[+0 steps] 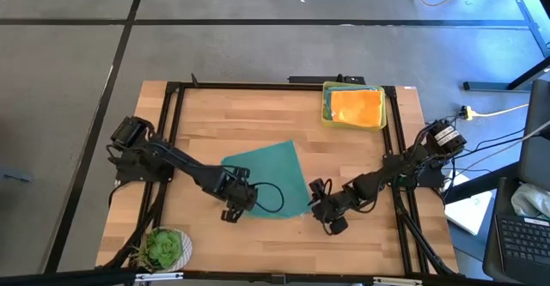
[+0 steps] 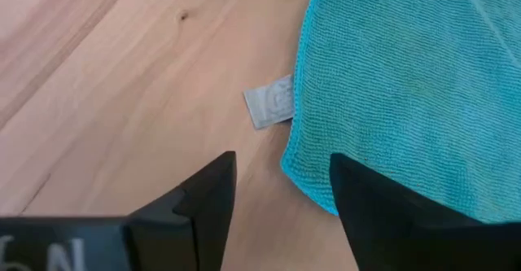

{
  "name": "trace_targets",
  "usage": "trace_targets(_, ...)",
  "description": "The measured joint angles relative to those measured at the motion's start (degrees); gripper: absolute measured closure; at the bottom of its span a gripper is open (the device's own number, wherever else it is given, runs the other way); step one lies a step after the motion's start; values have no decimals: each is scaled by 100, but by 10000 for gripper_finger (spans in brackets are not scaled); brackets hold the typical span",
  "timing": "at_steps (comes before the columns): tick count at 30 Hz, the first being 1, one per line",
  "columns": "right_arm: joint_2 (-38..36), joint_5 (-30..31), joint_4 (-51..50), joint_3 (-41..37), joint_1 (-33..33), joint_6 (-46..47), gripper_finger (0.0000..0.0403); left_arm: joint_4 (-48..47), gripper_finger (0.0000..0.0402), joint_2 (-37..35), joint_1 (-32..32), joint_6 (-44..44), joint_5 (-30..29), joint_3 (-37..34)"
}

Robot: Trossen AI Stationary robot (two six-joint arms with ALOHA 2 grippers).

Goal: Fold microfiber towels
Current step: Fold the blue microfiber cloth

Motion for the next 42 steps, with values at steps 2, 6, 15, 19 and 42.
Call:
trace_targets(2,2,-2,0,0,14,127,202,-2,278,-1,112,81,17,0)
trace_targets(6,2,-4,-3,0,16,273,202,-2,278,0,328,147,278,0)
trace_targets(15,2,-72,-18,0,17,403,202,255,278,6,409,103,840,-346)
trace_targets(19,2,-72,-20,0,17,393,202,446,278,9,354,100,606,-393)
trace_targets(42,2,-66,32,0,17,414,202,525,278,377,277,-433,528,-365)
